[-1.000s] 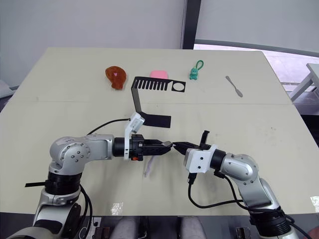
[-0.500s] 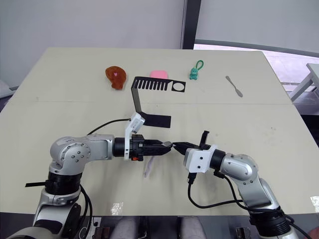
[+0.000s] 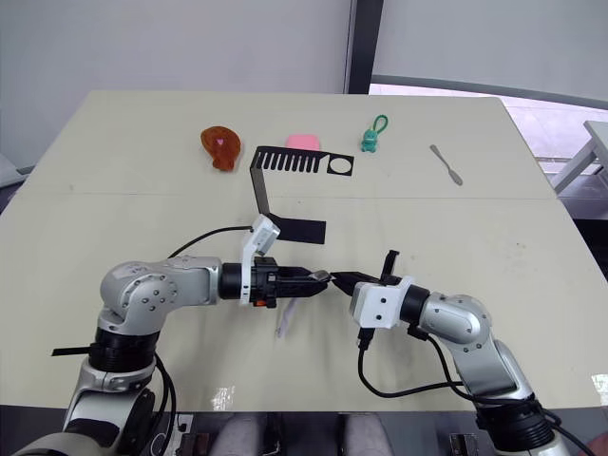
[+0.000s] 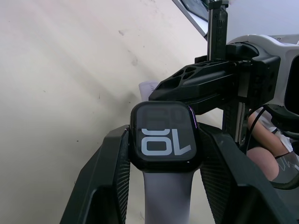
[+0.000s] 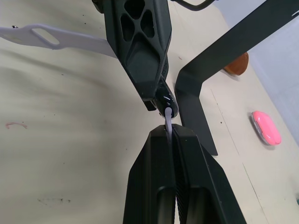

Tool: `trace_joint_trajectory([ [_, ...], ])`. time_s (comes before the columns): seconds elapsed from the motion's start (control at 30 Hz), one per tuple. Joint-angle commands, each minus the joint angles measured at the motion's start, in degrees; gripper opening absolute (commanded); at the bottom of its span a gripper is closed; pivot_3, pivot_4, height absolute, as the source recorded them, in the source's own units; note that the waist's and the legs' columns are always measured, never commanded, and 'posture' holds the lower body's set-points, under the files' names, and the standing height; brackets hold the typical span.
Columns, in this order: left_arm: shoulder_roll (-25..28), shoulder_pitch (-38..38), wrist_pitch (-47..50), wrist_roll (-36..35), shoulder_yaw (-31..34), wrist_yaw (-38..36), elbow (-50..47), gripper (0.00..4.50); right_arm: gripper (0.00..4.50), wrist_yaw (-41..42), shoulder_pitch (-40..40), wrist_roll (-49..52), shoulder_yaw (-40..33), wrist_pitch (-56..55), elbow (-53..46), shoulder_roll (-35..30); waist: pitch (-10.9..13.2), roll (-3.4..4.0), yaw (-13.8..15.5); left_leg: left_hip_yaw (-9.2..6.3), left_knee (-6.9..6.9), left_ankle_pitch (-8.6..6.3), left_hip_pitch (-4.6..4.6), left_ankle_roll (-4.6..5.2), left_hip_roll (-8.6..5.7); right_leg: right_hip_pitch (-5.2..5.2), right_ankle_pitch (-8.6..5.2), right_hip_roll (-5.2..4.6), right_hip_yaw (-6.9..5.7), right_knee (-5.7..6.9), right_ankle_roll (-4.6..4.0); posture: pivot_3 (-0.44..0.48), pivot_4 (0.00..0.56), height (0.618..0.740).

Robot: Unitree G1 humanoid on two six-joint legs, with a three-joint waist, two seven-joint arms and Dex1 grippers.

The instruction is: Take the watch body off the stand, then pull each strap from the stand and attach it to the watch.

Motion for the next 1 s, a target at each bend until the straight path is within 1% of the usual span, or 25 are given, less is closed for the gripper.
trace_joint_trajectory([
  [0.03, -1.1, -0.3, -0.7, -0.5, -2.2, -0.8, -1.7, 1.61, 0.0, 0.4, -0.3, 3.6, 1.0, -0.7, -5.2, 0.2, 0.0, 0.0, 0.0, 0.0, 0.0, 0.0, 0.0, 0.0, 0.0, 0.0, 0.0, 0.0, 0.0, 0.0, 0.0, 0.0, 0.15, 0.74],
  [0.07, -1.0, -0.2, -0.9, -0.6, -2.1, -1.0, -1.8, 1.61, 0.61, 0.7, 0.2, 4.1, 0.8, 0.3, -5.4, 0.0, 0.0, 0.0, 0.0, 0.0, 0.0, 0.0, 0.0, 0.0, 0.0, 0.0, 0.0, 0.0, 0.0, 0.0, 0.0, 0.0, 0.15, 0.74],
  [0.1, -1.1, -0.2, -0.9, -0.9, -1.9, -1.1, -1.9, 1.61, 0.88, 0.8, 0.6, 3.8, 0.7, -0.4, -5.3, -0.6, 0.0, 0.0, 0.0, 0.0, -0.01, 0.0, 0.0, 0.0, 0.0, 0.0, 0.0, 0.0, 0.0, 0.0, 0.0, 0.0, 0.15, 0.74],
  [0.13, -0.8, 0.0, -1.1, -1.2, -1.6, -1.5, -2.2, 1.61, 1.3, 1.4, 1.5, 4.0, 0.3, -0.3, -5.1, -1.7, 0.0, 0.0, 0.0, 0.0, -0.01, 0.0, 0.0, 0.0, 0.0, 0.0, 0.0, 0.0, 0.0, -0.01, 0.0, 0.0, 0.15, 0.74],
  [0.2, 0.1, 0.5, -1.2, -2.1, -0.4, -2.3, -2.8, 1.61, 2.3, 2.4, 3.5, 3.9, -1.1, -2.2, -4.1, -4.8, 0.0, 0.0, 0.1, 0.0, 0.0, 0.0, -0.01, 0.0, -0.02, 0.0, 0.0, -0.01, 0.0, -0.01, 0.0, 0.0, 0.15, 0.74],
  [0.27, 2.2, 1.7, -1.9, -3.4, 1.0, -4.7, -4.0, 1.61, 3.25, 3.1, 6.1, 4.9, -3.5, -3.1, -3.5, -8.0, 0.0, -0.01, 0.1, 0.0, 0.0, -0.01, -0.02, 0.01, -0.02, 0.02, 0.0, -0.02, 0.0, -0.04, 0.0, 0.0, 0.15, 0.74],
  [0.3, 3.0, 2.2, -2.2, -3.9, 1.4, -5.5, -4.4, 1.61, 3.86, 3.2, 7.0, 5.5, -4.2, -3.3, -3.3, -9.3, 0.0, 0.0, 0.1, 0.0, -0.01, -0.01, -0.02, 0.01, -0.02, 0.01, 0.0, -0.02, 0.0, -0.05, 0.0, 0.0, 0.15, 0.74],
  [0.33, 4.6, 2.9, -3.1, -4.4, 1.9, -7.1, -4.9, 1.61, 4.33, 3.3, 8.3, 6.2, -5.5, -3.9, -3.0, -10.6, 0.0, -0.01, 0.0, 0.0, -0.02, 0.0, -0.01, 0.01, -0.02, 0.01, 0.0, -0.02, 0.0, -0.04, 0.0, 0.0, 0.15, 0.74],
  [0.37, 6.3, 3.8, -4.5, -4.4, 2.6, -8.9, -5.1, 1.61, 4.42, 3.4, 9.4, 7.0, -6.8, -4.5, -2.7, -11.7, 0.0, 0.0, -0.1, 0.0, -0.02, 0.0, -0.01, 0.0, 0.0, 0.01, 0.0, -0.01, 0.0, -0.05, 0.0, 0.0, 0.15, 0.74],
  [0.4, 9.2, 5.2, -7.7, -3.5, 2.5, -12.6, -5.7, 1.61, 4.42, 3.6, 10.4, 8.1, -8.3, -5.5, -2.2, -12.6, 0.0, 0.0, -0.2, 0.0, -0.02, 0.0, 0.01, 0.0, 0.01, 0.01, 0.0, -0.01, 0.01, -0.04, 0.0, 0.0, 0.15, 0.74],
  [0.43, 11.7, 6.4, -11.9, -2.0, 2.0, -16.3, -6.4, 1.61, 4.42, 3.6, 11.2, 9.0, -9.6, -6.3, -1.8, -13.3, 0.0, 0.01, -0.3, 0.03, -0.05, 0.0, 0.04, -0.01, 0.02, 0.02, 0.0, 0.0, 0.02, -0.04, 0.0, 0.0, 0.15, 0.74],
  [0.47, 13.9, 7.9, -18.5, 0.6, 1.4, -20.8, -7.0, 1.61, 4.42, 3.4, 11.7, 10.1, -10.9, -6.3, -1.4, -13.6, 0.0, 0.01, -0.4, 0.04, -0.06, 0.01, 0.05, -0.03, 0.04, 0.01, -0.01, 0.03, 0.02, -0.04, -0.02, 0.0, 0.15, 0.74],
  [0.5, 15.4, 9.2, -26.2, 3.8, 0.8, -24.6, -7.1, 1.61, 4.42, 3.2, 12.2, 11.4, -12.3, -6.7, -1.1, -13.7, 0.0, 0.02, -0.3, 0.04, -0.08, 0.01, 0.07, -0.06, 0.05, 0.01, -0.02, 0.05, 0.03, -0.04, -0.04, 0.0, 0.15, 0.74],
  [0.53, 16.2, 10.5, -36.0, 8.0, 0.3, -28.2, -6.1, 1.61, 4.42, 3.5, 12.9, 13.4, -13.7, -7.4, -1.0, -13.9, 0.0, 0.03, -0.1, 0.04, -0.08, 0.01, 0.07, -0.07, 0.05, 0.01, -0.03, 0.05, 0.02, -0.05, -0.05, 0.0, 0.15, 0.74],
  [0.57, 16.5, 11.6, -46.2, 11.7, 0.2, -32.2, -4.4, 1.61, 4.42, 4.1, 13.9, 16.5, -15.4, -7.5, -1.2, -13.7, 0.0, 0.04, 0.0, 0.04, -0.07, 0.01, 0.06, -0.07, 0.03, 0.01, -0.03, 0.04, 0.0, -0.06, -0.06, 0.0, 0.15, 0.74],
  [0.63, 16.0, 12.9, -63.5, 17.5, 0.6, -37.4, -0.3, 1.61, 4.42, 5.2, 15.7, 21.3, -17.6, -7.7, -1.8, -13.4, 0.0, 0.04, 0.5, 0.05, -0.06, 0.0, 0.04, -0.05, -0.01, 0.04, -0.03, 0.01, -0.01, -0.1, -0.06, 0.0, 0.15, 0.74],
  [0.7, 16.0, 13.6, -78.8, 20.5, 1.0, -43.8, 4.6, 1.61, 4.42, 6.0, 17.9, 26.1, -20.3, -6.6, -3.0, -13.3, 0.0, 0.04, 0.9, 0.04, -0.05, -0.04, 0.04, 0.01, -0.02, 0.09, -0.03, -0.02, -0.02, -0.17, -0.06, 0.0, 0.15, 0.74],
  [0.73, 15.8, 13.6, -84.6, 21.4, 1.1, -46.0, 6.6, 1.61, 4.42, 6.3, 18.6, 27.6, -21.4, -6.3, -3.4, -13.4, 0.0, 0.04, 1.2, 0.04, -0.05, -0.05, 0.03, 0.04, -0.03, 0.09, -0.03, -0.03, -0.02, -0.19, -0.07, 0.0, 0.15, 0.74],
  [0.8, 15.5, 13.4, -90.4, 20.8, 1.6, -49.0, 9.6, 1.61, 4.42, 6.2, 20.6, 32.1, -23.4, -2.9, -5.5, -13.4, 0.0, 0.04, 1.3, 0.06, -0.05, -0.08, 0.01, 0.08, -0.02, 0.06, -0.03, -0.05, -0.02, -0.19, -0.07, 0.0, 0.15, 0.74],
  [0.83, 15.2, 13.1, -92.6, 20.2, 1.7, -49.9, 10.7, 1.61, 4.42, 7.7, 21.9, 36.0, -24.5, -4.8, -7.0, -12.3, 0.0, 0.04, 1.3, 0.06, -0.06, -0.09, 0.01, 0.1, -0.01, 0.06, -0.03, -0.06, -0.01, -0.19, -0.07, 0.0, 0.15, 0.74],
  [0.87, 14.9, 12.9, -95.4, 20.2, 1.7, -50.8, 11.9, 1.61, 4.42, 9.3, 23.8, 37.6, -25.1, -5.6, -8.5, -12.2, 0.0, 0.04, 1.4, 0.05, -0.06, -0.1, 0.0, 0.12, -0.01, 0.06, -0.02, -0.07, -0.01, -0.18, -0.07, 0.0, 0.15, 0.74],
  [0.9, 14.9, 12.8, -97.2, 20.3, 1.4, -51.6, 12.7, 1.61, 4.42, 11.7, 27.0, 42.6, -25.9, -3.2, -11.3, -13.0, 0.0, 0.05, 1.5, 0.03, -0.06, -0.11, 0.0, 0.13, 0.01, 0.08, -0.02, -0.07, -0.02, -0.18, -0.06, 0.0, 0.15, 0.74],
  [0.93, 14.8, 12.7, -98.4, 20.5, 1.1, -52.0, 13.4, 1.61, 4.42, 12.0, 28.5, 43.3, -26.4, -2.2, -12.6, -13.1, 0.0, 0.06, 1.5, 0.02, -0.06, -0.12, -0.01, 0.15, 0.0, 0.07, -0.02, -0.07, -0.04, -0.17, -0.06, 0.0, 0.15, 0.74],
  [1.0, 14.5, 12.5, -98.7, 20.6, 0.6, -51.6, 14.0, 1.61, 4.42, 12.0, 28.9, 43.6, -26.6, -1.2, -13.7, -13.1, 0.0, 0.04, 1.4, -0.01, -0.07, -0.13, 0.0, 0.17, 0.03, 0.11, -0.02, -0.05, -0.08, -0.17, -0.05, 0.0, 0.15, 0.74],
])
